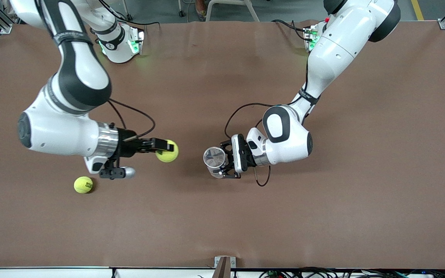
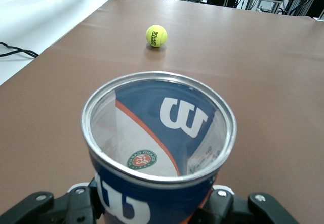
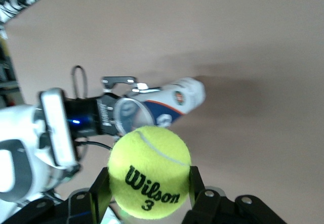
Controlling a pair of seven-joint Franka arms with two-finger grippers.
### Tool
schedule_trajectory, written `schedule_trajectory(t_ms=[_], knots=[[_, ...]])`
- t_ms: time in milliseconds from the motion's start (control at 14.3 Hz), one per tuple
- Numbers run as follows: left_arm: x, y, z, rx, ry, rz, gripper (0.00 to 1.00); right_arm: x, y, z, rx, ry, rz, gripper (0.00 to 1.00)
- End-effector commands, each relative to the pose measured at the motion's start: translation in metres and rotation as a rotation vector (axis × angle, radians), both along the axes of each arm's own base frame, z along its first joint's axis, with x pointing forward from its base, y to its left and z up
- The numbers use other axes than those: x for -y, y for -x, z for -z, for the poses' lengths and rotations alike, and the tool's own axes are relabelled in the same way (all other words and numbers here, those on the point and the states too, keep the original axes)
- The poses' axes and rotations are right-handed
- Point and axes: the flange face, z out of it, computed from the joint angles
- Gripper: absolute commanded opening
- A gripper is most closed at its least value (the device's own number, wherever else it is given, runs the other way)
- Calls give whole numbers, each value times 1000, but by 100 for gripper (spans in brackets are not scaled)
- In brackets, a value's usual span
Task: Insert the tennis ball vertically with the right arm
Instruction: 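Carry the ball with the right gripper above the can's open rim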
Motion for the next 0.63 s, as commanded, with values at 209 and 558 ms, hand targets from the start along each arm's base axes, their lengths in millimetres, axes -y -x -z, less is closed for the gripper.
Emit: schedule_trajectory(t_ms=[209, 558], knots=[[0, 7, 4, 13, 5, 3, 68, -71, 5, 40, -8, -45, 39, 12], [0, 8, 13, -1, 4, 1, 68, -94, 7, 68, 17, -26, 53, 13]])
